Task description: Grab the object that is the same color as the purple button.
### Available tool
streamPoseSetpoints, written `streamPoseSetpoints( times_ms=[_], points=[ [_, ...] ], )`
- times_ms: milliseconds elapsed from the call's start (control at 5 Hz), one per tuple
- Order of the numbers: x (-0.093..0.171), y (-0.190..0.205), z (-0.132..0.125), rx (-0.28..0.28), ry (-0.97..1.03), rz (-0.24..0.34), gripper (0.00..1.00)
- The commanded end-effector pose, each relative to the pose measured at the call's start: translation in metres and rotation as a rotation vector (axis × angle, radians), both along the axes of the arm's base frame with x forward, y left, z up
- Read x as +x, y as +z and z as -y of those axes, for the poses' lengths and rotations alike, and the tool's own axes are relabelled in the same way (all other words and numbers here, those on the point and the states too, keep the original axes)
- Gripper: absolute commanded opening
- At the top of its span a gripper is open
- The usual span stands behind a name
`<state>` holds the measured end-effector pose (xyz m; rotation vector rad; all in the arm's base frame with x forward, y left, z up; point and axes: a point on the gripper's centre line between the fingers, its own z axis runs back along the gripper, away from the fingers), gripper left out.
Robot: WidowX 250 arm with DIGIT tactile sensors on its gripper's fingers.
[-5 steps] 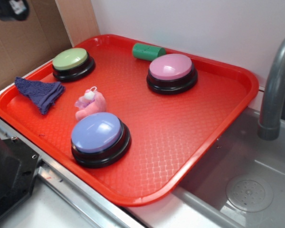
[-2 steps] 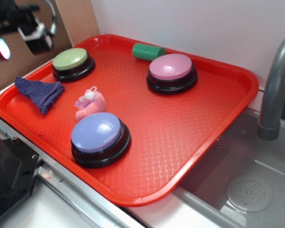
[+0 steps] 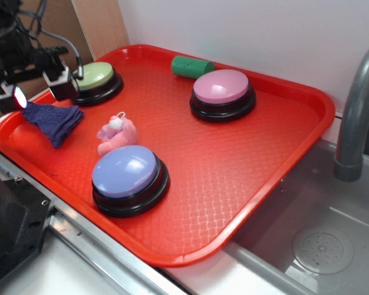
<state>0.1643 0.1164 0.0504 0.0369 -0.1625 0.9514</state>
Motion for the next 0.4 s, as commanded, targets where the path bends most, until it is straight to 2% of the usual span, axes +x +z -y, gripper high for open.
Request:
streamPoseSetpoints(
  times_ms=[0,200],
  points=[
    [0.0049,-0.0260,0.0013,-0.048,-0.020,0.029,1.00],
    [0.0055,-0.0344,0.0032,-0.040,-0.040,0.022,1.00]
  ],
)
